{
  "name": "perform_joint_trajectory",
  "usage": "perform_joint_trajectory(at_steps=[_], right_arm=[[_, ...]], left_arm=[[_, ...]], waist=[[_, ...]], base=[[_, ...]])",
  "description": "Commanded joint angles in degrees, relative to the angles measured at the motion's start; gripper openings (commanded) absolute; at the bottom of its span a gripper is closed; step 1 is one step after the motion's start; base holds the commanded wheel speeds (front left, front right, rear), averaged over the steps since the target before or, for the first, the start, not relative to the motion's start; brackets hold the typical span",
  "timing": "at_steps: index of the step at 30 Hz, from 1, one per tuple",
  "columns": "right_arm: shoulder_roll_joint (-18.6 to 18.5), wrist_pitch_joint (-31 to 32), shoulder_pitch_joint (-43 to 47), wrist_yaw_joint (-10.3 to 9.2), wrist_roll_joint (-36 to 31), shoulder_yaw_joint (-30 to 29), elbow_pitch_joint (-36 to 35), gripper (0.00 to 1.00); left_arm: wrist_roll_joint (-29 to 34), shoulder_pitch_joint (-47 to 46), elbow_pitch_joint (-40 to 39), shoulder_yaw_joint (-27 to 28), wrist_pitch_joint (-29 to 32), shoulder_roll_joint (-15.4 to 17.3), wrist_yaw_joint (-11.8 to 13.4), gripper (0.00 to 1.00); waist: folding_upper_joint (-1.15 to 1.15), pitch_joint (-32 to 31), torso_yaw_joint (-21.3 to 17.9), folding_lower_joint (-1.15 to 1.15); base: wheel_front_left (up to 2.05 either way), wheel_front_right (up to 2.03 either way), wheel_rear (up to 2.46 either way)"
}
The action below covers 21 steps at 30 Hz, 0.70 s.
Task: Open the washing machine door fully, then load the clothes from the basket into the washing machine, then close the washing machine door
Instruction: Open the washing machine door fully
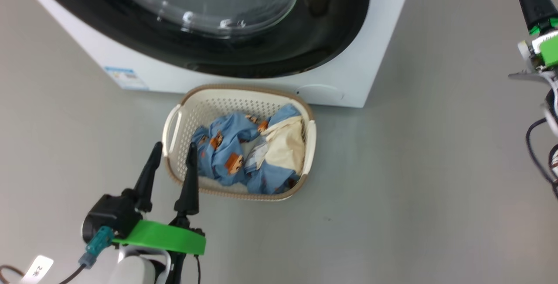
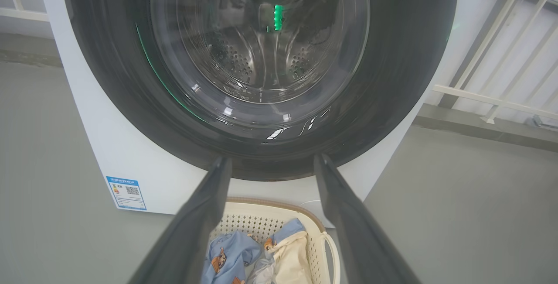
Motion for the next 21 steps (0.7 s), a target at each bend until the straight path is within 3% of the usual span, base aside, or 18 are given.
perform_joint_trajectory(at_steps=[1, 12, 21], right_arm=[[-0.96, 1.02, -0.96, 0.32, 1.16, 0.50, -1.13, 0.00], [-2.25, 18.48, -8.51, 0.32, 8.65, -1.58, -0.77, 0.00], [-0.71, 27.81, -12.92, 0.32, 8.86, -3.92, -0.29, 0.00]], left_arm=[[-0.44, -1.66, -1.80, 1.28, -0.37, 0.56, -0.20, 1.00], [-3.49, -4.80, -3.19, -2.69, -0.37, 0.54, 0.83, 1.00], [-4.88, -6.80, -4.23, -4.76, -0.37, 0.54, 1.67, 1.00]], waist=[[0.00, 3.08, 2.89, -0.01], [0.00, 9.12, 5.76, -0.01], [0.00, 12.74, 7.01, -0.01]], base=[[0.00, 0.00, 0.00], [0.00, 0.00, 0.00], [0.00, 0.00, 0.00]])
